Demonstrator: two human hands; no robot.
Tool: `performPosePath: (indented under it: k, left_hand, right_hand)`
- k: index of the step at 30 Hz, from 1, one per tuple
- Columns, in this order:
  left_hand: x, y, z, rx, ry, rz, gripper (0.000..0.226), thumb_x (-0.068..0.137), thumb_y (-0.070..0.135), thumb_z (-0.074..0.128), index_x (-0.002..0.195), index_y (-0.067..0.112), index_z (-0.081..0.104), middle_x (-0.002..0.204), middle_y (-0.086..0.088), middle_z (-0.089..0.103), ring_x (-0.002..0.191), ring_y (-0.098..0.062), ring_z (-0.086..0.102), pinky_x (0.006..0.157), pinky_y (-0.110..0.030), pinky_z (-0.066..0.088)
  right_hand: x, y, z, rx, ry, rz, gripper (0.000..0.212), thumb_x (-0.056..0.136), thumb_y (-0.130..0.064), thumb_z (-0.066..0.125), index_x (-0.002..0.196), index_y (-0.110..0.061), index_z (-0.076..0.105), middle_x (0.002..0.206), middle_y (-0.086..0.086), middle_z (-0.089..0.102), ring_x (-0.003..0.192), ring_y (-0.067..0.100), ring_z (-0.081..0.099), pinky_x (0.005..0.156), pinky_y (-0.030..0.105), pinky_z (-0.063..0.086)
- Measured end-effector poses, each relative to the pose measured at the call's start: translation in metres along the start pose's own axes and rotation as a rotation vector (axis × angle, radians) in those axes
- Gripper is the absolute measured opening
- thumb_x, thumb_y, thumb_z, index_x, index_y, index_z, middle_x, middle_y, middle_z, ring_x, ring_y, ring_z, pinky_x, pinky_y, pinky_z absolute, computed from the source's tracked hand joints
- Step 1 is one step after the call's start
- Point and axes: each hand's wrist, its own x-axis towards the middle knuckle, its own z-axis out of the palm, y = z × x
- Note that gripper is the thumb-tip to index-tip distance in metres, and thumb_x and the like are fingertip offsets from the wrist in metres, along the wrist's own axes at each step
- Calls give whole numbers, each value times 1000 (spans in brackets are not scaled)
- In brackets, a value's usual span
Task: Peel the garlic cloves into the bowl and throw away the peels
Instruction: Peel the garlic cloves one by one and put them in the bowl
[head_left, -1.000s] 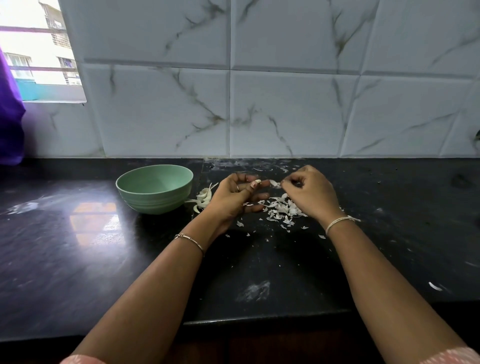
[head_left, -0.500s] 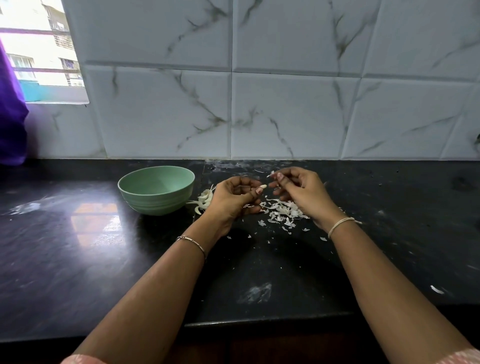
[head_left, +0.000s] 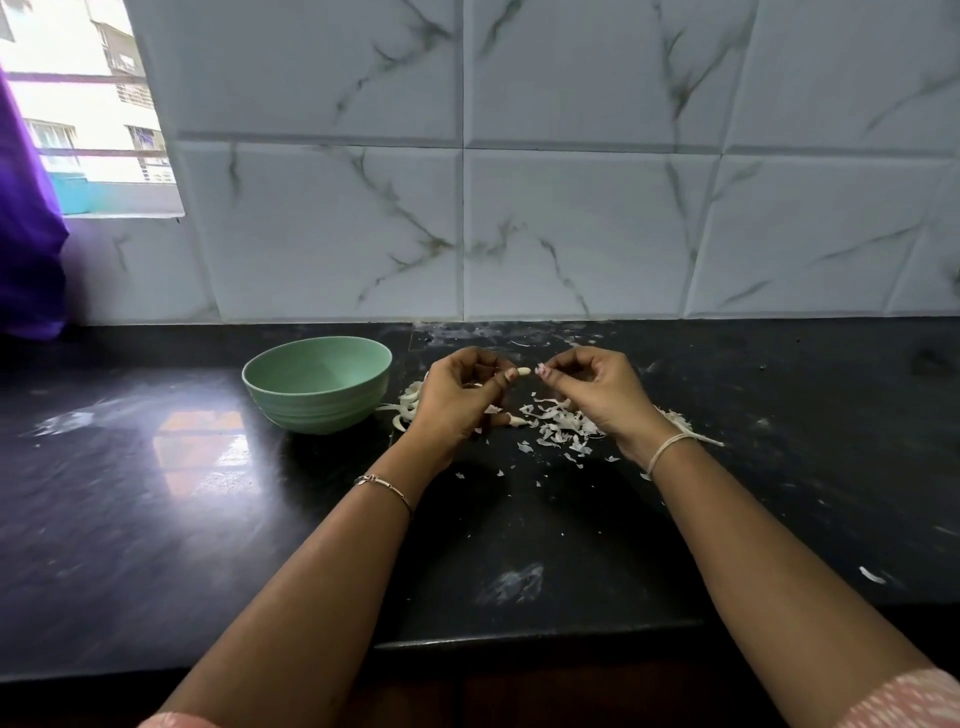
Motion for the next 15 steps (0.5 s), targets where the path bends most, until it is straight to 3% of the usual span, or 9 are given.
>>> performPosePath:
  k: [4,8,12,15]
  left_hand:
    - [-2,16,-17,-23,152,42,8,84,7,73,85,11,65,76,-8,63,60,-14,58,52,-27,55]
    - [2,34,-51,111,308,95,12,87,4,68,83,13,61,75,-6,62,55,-16,60,50,-27,53]
    - [5,53,-92,482,325,71,12,86,10,65,80,18,60,82,-7,66,62,-22,65,53,-30,57]
    - [6,57,-117,897,312,10,6,83,24,63,80,28,61,92,-5,70,78,-29,69,74,-39,59]
  right_hand:
    - [2,10,-7,-579,97,-153,30,86,-35,70,66,-14,61,81,-4,57,71,13,55,61,28,44]
    - [-2,10,-6,-725,90,-190,13,79,-15,69,72,-18,58,82,-6,56,75,17,56,62,27,40]
    - [-6,10,-3,-785,39,-174,21,87,-10,63,101,-26,66,96,-10,71,94,14,65,77,32,53]
    - [-7,4,2,-846,44,-189,16,87,-21,68,100,-30,70,91,-17,73,93,7,67,74,26,52]
